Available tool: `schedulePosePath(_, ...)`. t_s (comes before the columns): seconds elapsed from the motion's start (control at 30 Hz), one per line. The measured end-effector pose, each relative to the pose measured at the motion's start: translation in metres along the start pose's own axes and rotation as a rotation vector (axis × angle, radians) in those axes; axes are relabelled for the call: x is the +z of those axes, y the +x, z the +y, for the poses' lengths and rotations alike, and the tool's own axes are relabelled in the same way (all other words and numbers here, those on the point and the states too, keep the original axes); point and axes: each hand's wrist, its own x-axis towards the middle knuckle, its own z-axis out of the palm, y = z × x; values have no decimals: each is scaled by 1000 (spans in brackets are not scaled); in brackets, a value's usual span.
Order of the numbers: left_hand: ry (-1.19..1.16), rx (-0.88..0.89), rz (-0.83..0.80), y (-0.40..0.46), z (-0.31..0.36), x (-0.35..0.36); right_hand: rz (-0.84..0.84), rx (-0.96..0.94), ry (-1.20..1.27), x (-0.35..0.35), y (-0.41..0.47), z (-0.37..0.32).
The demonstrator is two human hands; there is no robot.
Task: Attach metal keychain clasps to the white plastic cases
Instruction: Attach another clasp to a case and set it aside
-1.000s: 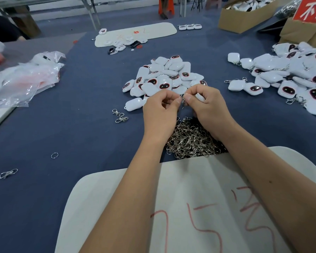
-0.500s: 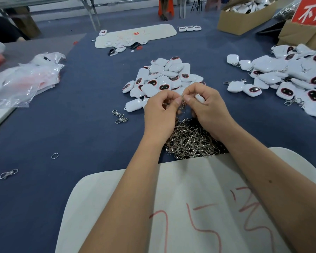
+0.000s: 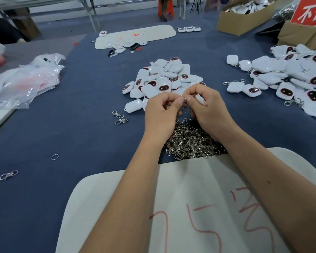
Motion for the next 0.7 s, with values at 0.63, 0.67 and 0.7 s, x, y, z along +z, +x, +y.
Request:
schedulePosePath(0.63, -13, 0, 16, 0, -1, 0, 24, -36, -133, 4, -3, -3)
schedulePosePath(0.67, -12, -4, 15, 0, -1, 0, 24, -41, -136, 4, -3, -3)
schedulePosePath(0.7, -10, -8, 15, 0, 0, 0, 23, -45, -140, 4, -3, -4)
